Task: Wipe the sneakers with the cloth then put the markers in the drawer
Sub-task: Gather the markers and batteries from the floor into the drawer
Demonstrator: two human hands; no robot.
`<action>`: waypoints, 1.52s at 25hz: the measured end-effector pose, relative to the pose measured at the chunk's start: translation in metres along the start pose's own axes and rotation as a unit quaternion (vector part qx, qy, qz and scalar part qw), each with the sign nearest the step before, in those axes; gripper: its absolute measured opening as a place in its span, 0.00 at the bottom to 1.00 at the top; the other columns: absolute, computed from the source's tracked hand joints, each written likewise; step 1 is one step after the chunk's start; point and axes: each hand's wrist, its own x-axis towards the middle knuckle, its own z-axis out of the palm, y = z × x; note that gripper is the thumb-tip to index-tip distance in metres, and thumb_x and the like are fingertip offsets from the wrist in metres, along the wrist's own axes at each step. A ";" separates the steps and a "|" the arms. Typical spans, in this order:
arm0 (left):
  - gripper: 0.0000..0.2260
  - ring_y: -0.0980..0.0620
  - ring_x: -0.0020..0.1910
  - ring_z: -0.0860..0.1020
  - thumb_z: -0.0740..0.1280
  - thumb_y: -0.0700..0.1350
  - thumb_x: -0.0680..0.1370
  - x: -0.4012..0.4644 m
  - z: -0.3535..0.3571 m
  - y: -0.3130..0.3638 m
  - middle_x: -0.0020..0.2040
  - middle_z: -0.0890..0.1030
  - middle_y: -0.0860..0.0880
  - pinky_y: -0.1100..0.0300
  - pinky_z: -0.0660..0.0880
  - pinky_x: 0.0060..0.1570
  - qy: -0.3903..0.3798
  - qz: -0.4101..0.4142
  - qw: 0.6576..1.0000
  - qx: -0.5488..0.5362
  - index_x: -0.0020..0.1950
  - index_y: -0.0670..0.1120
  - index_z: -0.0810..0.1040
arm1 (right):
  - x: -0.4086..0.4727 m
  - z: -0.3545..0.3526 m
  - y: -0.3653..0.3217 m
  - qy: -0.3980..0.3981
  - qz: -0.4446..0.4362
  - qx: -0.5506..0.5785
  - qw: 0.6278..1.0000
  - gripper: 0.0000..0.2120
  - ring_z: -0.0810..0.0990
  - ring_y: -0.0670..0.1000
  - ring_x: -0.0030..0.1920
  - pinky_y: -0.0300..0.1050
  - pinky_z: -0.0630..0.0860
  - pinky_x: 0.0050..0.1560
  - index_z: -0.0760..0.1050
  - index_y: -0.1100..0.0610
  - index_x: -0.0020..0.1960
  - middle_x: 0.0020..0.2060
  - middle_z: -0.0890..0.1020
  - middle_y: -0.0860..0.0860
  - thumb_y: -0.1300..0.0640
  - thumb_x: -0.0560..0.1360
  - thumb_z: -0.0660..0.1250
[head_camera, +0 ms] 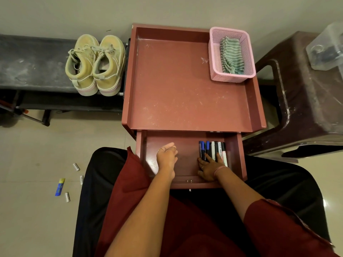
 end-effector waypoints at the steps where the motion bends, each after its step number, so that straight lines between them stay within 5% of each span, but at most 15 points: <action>1: 0.09 0.55 0.49 0.79 0.62 0.38 0.79 0.000 0.000 0.000 0.48 0.80 0.51 0.61 0.74 0.48 -0.001 -0.001 1.000 0.001 0.58 0.45 0.77 | -0.001 0.000 0.002 -0.004 -0.001 -0.003 1.000 0.29 0.39 0.52 0.77 0.65 0.33 0.71 0.44 0.51 0.78 0.77 0.45 0.43 0.42 0.80 0.43; 5: 0.10 0.54 0.51 0.79 0.62 0.38 0.80 0.001 0.001 0.000 0.52 0.80 0.49 0.60 0.74 0.50 -0.002 -0.002 1.000 0.001 0.59 0.44 0.77 | -0.006 -0.004 0.008 -0.026 -0.023 0.028 0.999 0.27 0.42 0.53 0.77 0.65 0.38 0.71 0.48 0.51 0.78 0.77 0.47 0.45 0.44 0.81 0.44; 8: 0.10 0.54 0.51 0.79 0.62 0.38 0.80 -0.002 0.000 0.002 0.52 0.80 0.49 0.62 0.74 0.48 -0.004 0.001 1.000 0.005 0.60 0.44 0.77 | -0.020 -0.011 0.020 0.008 -0.025 0.205 0.978 0.23 0.62 0.58 0.73 0.57 0.58 0.72 0.61 0.56 0.74 0.74 0.62 0.54 0.49 0.82 0.48; 11: 0.10 0.55 0.48 0.78 0.62 0.38 0.80 -0.006 -0.004 0.005 0.50 0.80 0.50 0.65 0.74 0.42 -0.010 0.009 1.000 0.016 0.59 0.45 0.77 | -0.043 -0.021 0.039 0.074 0.002 0.333 0.940 0.21 0.74 0.60 0.62 0.46 0.68 0.59 0.75 0.64 0.59 0.61 0.76 0.62 0.51 0.82 0.50; 18: 0.09 0.57 0.41 0.76 0.62 0.38 0.79 -0.038 -0.023 0.022 0.44 0.79 0.52 0.64 0.74 0.42 -0.005 0.079 0.996 0.045 0.58 0.45 0.77 | -0.093 -0.056 0.038 0.203 -0.011 0.476 0.855 0.16 0.75 0.52 0.61 0.42 0.67 0.60 0.78 0.56 0.61 0.60 0.78 0.52 0.52 0.80 0.56; 23: 0.09 0.55 0.48 0.80 0.64 0.42 0.79 -0.069 -0.044 0.046 0.46 0.80 0.54 0.55 0.76 0.55 -0.022 0.190 0.978 0.083 0.56 0.50 0.79 | -0.123 -0.086 0.004 0.277 -0.092 0.488 0.822 0.15 0.78 0.48 0.56 0.33 0.71 0.50 0.76 0.56 0.62 0.58 0.79 0.50 0.57 0.81 0.55; 26: 0.08 0.52 0.51 0.80 0.63 0.42 0.79 -0.088 -0.078 0.074 0.48 0.80 0.52 0.54 0.76 0.55 -0.025 0.283 0.953 0.108 0.49 0.55 0.77 | -0.140 -0.113 -0.034 0.297 -0.143 0.471 0.818 0.14 0.79 0.49 0.52 0.23 0.68 0.35 0.75 0.58 0.63 0.57 0.80 0.53 0.60 0.81 0.56; 31: 0.07 0.53 0.53 0.79 0.63 0.43 0.78 -0.099 -0.162 0.110 0.53 0.80 0.50 0.55 0.75 0.57 0.038 0.356 0.928 0.108 0.51 0.53 0.78 | -0.157 -0.156 -0.116 0.313 -0.220 0.427 0.819 0.14 0.80 0.51 0.53 0.28 0.70 0.41 0.76 0.56 0.62 0.52 0.82 0.56 0.59 0.81 0.56; 38: 0.10 0.53 0.53 0.77 0.61 0.42 0.79 -0.081 -0.280 0.114 0.54 0.80 0.50 0.60 0.73 0.56 0.152 0.341 0.923 0.089 0.57 0.47 0.78 | -0.165 -0.201 -0.248 0.281 -0.309 0.423 0.804 0.10 0.81 0.45 0.48 0.29 0.71 0.40 0.76 0.51 0.56 0.50 0.81 0.46 0.57 0.81 0.57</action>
